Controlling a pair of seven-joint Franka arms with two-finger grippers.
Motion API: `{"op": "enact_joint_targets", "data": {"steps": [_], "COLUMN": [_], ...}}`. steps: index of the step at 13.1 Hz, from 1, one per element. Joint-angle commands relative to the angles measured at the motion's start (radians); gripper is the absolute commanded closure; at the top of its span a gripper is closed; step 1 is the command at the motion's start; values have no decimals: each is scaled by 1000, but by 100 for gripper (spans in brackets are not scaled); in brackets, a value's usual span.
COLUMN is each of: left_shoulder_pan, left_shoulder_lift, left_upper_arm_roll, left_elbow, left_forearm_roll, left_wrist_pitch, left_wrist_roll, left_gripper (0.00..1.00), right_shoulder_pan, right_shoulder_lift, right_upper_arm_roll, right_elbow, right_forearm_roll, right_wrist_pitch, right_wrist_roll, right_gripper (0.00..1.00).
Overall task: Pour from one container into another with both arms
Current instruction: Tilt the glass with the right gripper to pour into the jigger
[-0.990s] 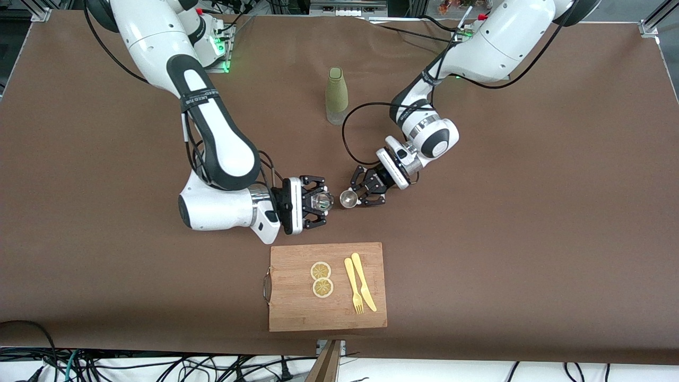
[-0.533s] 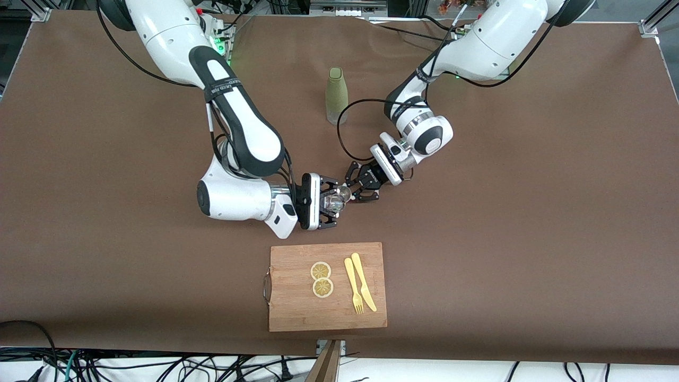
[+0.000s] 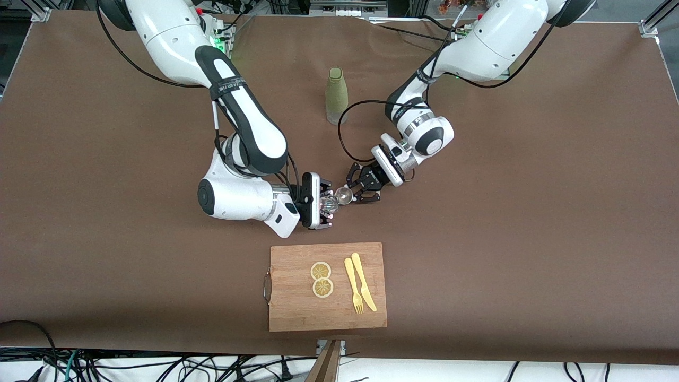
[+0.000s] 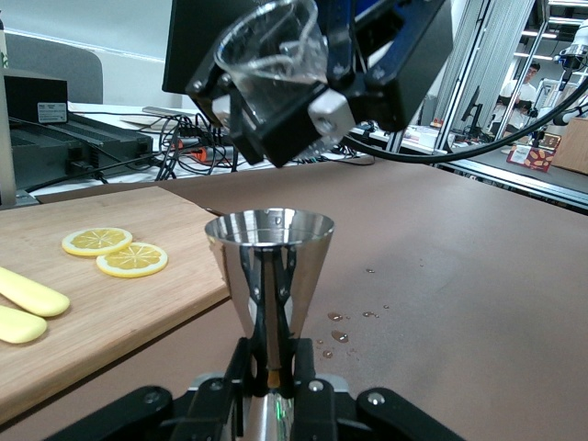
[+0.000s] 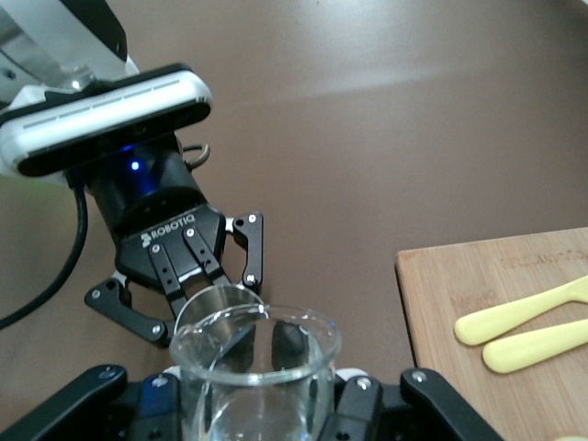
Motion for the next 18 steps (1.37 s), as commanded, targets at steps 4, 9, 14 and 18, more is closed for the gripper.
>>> {"op": "enact_joint_targets", "data": {"steps": [4, 9, 14, 18], "left_shoulder_pan": [12, 7, 4, 6], "left_shoulder_lift": [24, 25, 27, 27], "left_upper_arm_roll": [-28, -28, -28, -28], "left_elbow": [21, 27, 27, 27], "left_forearm_roll": [-256, -347, -390, -393], "left_wrist_pitch": [7, 9, 7, 7], "left_wrist_roll": [448, 531, 591, 591], "left_gripper": [100, 100, 100, 100], "right_shoulder_pan": [22, 56, 77, 87], "right_shoulder_lift": [-97, -97, -96, -96], "right_upper_arm_roll": [-4, -4, -4, -4], "right_elbow": [-117, -116, -114, -113], "right_forearm_roll": [-59, -180, -252, -280], "right_wrist_pitch": [8, 67, 105, 110], "right_wrist_roll": [18, 117, 166, 168], "right_gripper": [91, 91, 91, 91]}}
